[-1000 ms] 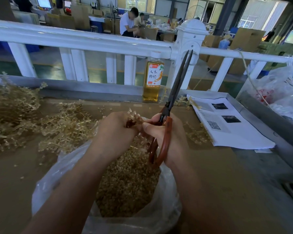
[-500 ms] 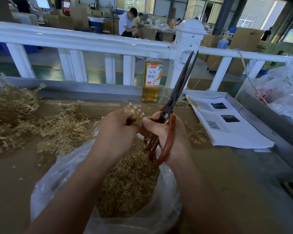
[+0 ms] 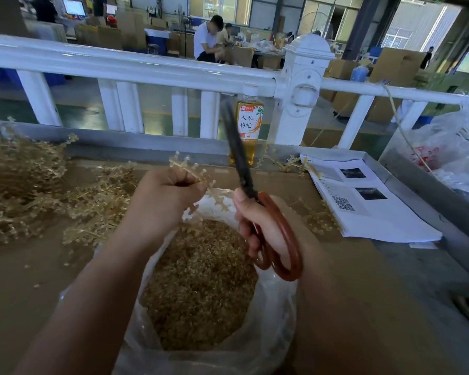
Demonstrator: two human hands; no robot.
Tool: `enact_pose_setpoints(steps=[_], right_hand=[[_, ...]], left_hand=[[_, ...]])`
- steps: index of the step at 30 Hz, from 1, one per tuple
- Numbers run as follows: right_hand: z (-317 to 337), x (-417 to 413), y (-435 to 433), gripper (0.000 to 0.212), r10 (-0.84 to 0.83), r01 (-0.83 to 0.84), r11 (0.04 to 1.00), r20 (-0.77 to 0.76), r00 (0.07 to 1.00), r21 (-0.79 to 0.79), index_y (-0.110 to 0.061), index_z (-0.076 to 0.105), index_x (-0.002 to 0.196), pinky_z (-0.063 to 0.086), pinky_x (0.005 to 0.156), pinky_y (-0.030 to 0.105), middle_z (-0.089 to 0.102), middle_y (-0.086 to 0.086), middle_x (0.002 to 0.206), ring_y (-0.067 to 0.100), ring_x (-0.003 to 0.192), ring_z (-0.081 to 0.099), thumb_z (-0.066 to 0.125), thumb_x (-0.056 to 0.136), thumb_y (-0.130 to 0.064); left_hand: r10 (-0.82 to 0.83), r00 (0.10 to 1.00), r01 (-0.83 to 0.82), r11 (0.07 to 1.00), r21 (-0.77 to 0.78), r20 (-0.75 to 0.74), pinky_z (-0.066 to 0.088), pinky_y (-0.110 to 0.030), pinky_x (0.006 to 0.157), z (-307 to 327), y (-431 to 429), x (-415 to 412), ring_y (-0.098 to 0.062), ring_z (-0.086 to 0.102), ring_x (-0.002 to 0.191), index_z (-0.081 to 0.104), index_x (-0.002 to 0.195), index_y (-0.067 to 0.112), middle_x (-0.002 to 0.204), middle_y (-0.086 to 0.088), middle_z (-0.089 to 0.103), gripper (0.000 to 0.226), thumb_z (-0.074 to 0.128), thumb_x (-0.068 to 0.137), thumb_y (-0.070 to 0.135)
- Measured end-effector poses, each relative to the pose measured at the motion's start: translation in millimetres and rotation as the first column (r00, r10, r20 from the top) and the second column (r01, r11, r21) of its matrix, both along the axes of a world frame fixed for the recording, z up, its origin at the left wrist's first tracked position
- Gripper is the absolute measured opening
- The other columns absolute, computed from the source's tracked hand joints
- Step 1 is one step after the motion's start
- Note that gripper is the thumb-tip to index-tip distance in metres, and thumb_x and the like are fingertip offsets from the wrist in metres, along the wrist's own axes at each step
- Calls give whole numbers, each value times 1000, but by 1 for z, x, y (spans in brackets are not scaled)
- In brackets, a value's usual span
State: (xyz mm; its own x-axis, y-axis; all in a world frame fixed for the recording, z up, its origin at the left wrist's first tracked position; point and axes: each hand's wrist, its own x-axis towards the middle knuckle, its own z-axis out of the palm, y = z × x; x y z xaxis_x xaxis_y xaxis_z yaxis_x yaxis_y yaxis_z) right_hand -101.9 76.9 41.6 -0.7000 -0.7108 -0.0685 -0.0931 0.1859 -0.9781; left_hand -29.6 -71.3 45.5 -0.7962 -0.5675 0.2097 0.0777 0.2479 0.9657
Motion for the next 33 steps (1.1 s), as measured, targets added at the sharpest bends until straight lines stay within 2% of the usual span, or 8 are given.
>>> enact_pose_setpoints(steps=[4,7,11,18,23,29,31,33], right_hand=[[-6,4,-8,33,178,-170,969,-29,984,179,-33,49,74,41,52,27,52,-7,61,9,47,45,40,86,-62],[-7,7,-9,30,257,-240,938,-39,966,249,-35,45,74,41,52,23,50,-7,64,6,48,45,38,89,-61],[-4,8,-6,32,315,-285,906,-49,948,313,-35,42,74,41,53,22,48,-3,68,8,52,44,38,81,-66],[-2,8,-4,31,340,-294,892,-83,937,343,-34,42,72,41,54,23,46,-4,64,8,51,42,37,82,-63],[-1,7,-3,28,331,-274,892,-108,937,359,-35,41,73,39,53,21,47,-4,66,8,53,43,37,91,-56],[2,8,-4,28,337,-274,888,-118,934,370,-34,41,73,39,55,22,47,-4,67,8,54,43,37,93,-53],[2,8,-4,28,335,-271,888,-119,935,371,-33,42,73,40,57,23,47,-3,67,9,55,43,38,93,-53],[1,8,-4,29,334,-271,889,-117,935,370,-32,43,74,40,58,24,48,-3,68,8,55,44,39,92,-54]], left_hand=[[35,999,-34,996,78,-19,39,-13,48,2,-9,1,-3,45,46,66,53,14,48,7,53,32,61,82,1],[62,998,-58,992,108,-28,37,-24,57,4,-14,4,-14,47,57,70,51,25,54,0,57,41,60,83,2],[71,997,-67,991,114,-35,35,-19,43,6,-16,8,-14,42,49,69,52,21,59,-10,55,39,59,85,3],[72,997,-73,992,105,7,36,-27,57,6,-17,7,-18,46,58,69,52,19,51,3,57,36,61,85,5],[90,996,-89,990,111,-7,37,-27,57,6,-15,7,-16,48,60,68,60,17,58,-2,59,27,61,84,6],[58,998,-60,996,66,24,35,-22,49,6,-17,7,-11,44,50,67,59,17,45,8,54,28,61,84,5],[38,999,-39,998,58,23,36,-17,46,6,-18,8,-8,46,48,67,60,16,48,5,56,28,60,84,4],[21,1000,-22,997,68,14,40,-23,58,7,-20,9,-18,51,61,69,67,10,61,-10,61,21,60,84,2]])
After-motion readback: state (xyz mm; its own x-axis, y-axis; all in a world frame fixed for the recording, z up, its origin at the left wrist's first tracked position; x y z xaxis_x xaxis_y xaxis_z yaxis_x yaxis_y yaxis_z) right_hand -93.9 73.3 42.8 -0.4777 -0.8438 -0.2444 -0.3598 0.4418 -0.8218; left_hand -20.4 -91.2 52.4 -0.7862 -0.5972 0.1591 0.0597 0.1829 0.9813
